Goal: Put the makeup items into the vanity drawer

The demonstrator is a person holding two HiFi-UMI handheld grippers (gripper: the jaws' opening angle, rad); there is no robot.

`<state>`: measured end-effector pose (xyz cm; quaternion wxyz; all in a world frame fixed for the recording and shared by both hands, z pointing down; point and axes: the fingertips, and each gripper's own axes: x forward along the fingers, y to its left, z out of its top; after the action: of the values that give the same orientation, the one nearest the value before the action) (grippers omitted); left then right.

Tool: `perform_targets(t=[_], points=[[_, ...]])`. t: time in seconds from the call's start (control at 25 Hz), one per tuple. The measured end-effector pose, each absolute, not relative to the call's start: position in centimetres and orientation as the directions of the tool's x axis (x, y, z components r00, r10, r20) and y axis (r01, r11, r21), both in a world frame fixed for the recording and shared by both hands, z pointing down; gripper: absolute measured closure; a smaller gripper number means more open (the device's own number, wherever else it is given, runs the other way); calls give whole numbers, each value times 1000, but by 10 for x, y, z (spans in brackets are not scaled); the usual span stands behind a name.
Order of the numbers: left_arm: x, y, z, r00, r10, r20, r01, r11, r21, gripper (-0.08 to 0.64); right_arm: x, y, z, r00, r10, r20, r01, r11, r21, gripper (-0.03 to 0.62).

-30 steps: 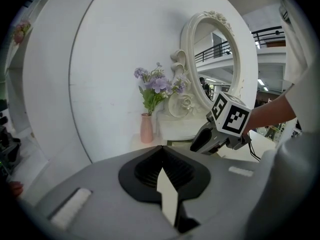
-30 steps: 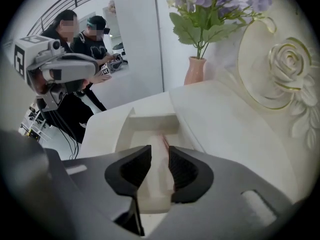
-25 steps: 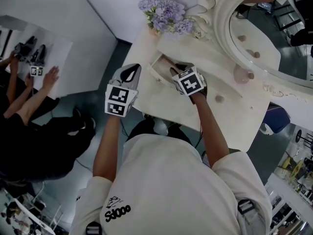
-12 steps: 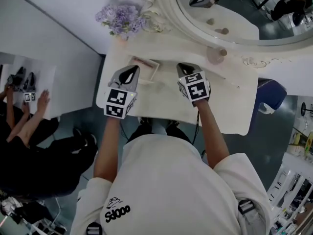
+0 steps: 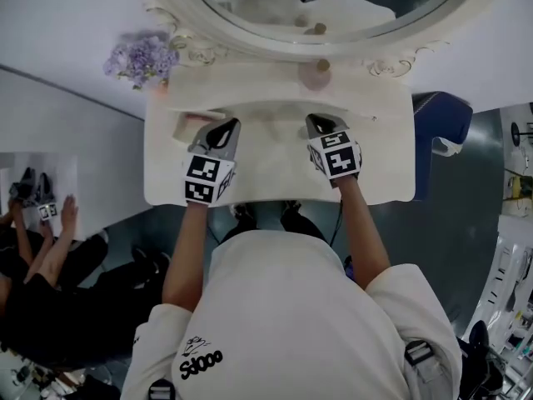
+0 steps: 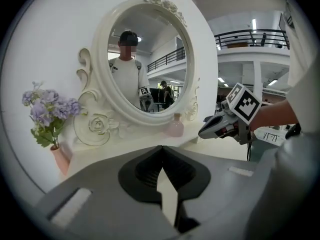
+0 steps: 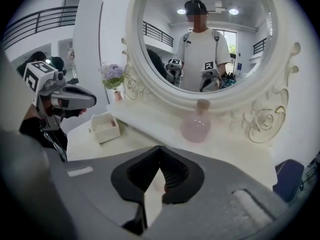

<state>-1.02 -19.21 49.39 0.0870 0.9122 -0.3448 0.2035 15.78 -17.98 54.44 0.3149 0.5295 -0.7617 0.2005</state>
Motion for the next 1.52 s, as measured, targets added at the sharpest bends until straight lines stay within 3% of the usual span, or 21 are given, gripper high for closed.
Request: perform_targets(t=[0.32,0.56,1.16,1.28,1.52], points=[[59,-179,527,726,-470,502,-583,-808,86,540,203,-149,545,-217,-718,661,-954,300,13,589],[111,-161,564,756,-336,561,-475,-872,119,465,227,-122,553,-202,-736,646,-970,242,-28,590],[178,-164,644,722,-262,641,-459,-874,161,315,270,-80,585,-210,-695,688,-967,252,-40,591],[182,-166,656,704,-266,658,-470,-870,151,317,273,-75,588,-214,-689,693,-965,258,-43,590],[187,-169,658,706,-282,650,-460,-880,117,401,270,-71,591,-235,-673,702,-956,290,-42,589]])
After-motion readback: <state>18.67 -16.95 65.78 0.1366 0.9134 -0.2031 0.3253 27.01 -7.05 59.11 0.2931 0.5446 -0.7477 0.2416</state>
